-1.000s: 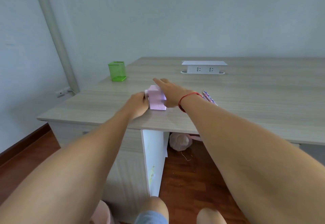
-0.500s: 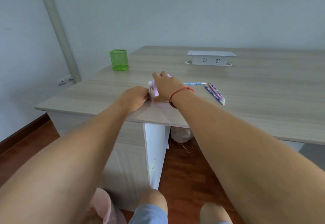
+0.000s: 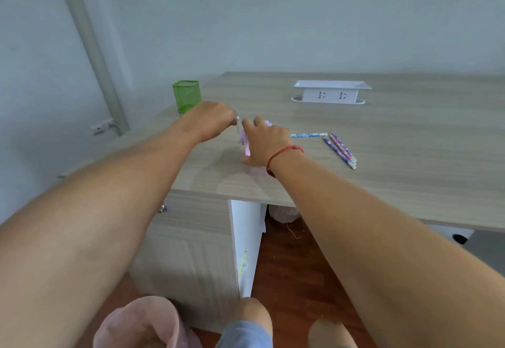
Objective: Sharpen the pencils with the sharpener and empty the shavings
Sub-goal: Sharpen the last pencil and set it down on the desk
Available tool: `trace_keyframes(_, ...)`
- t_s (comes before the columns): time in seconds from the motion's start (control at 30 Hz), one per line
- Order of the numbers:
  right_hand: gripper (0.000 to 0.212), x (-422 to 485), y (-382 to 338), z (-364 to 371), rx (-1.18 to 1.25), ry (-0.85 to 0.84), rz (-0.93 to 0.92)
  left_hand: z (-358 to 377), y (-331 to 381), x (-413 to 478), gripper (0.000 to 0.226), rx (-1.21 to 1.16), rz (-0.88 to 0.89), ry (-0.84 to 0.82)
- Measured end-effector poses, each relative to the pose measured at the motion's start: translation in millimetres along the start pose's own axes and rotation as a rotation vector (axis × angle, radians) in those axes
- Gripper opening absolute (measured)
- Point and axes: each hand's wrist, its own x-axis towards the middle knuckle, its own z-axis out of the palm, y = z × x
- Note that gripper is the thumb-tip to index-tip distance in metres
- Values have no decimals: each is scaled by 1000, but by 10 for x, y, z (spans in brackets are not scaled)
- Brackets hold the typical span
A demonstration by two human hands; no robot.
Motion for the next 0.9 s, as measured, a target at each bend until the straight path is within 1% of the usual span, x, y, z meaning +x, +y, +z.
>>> trace_keyframes(0.07, 47, 11, -47, -36, -22, -23, 12, 7, 3, -70, 28, -32, -17, 30)
trace_keyframes(0.13, 43, -18, -53, -51, -25, -11, 6, 9, 37, -140, 28, -81, -40, 68)
trace_keyframes(0.2, 46, -38, -35, -49, -24, 4, -2, -31, 82, -183, 27, -117, -68, 74)
trace_keyframes(0.33, 51, -20, -39, -4, 11, -21, 6, -118, 151, -266, 25, -162, -94, 84)
trace_keyframes(0.4, 54, 11, -32, 0, 26, -33, 14, -112, 180, -314, 29, -184, -105, 81)
trace_keyframes(0.47, 54, 45, -23, 1, 62, -54, 28, -95, 224, -391, 31, -168, -72, 62)
trace_keyframes(0.57, 58, 109, -23, 26, 106, -78, 59, -28, 295, -518, 24, -195, -1, 70)
trace_keyframes(0.67, 65, 145, -18, 59, 135, -80, 79, 118, 347, -583, 27, -302, -32, 37)
trace_keyframes(0.73, 67, 137, -8, 115, 144, -52, 74, 239, 375, -581, 28, -363, -44, 1)
trace_keyframes(0.83, 60, 116, 17, 263, 138, 45, 60, 411, 372, -538, 29, -393, -58, -43)
trace_keyframes(0.9, 64, 118, 46, 304, 150, 52, 34, 475, 330, -498, 30, -398, -55, -59)
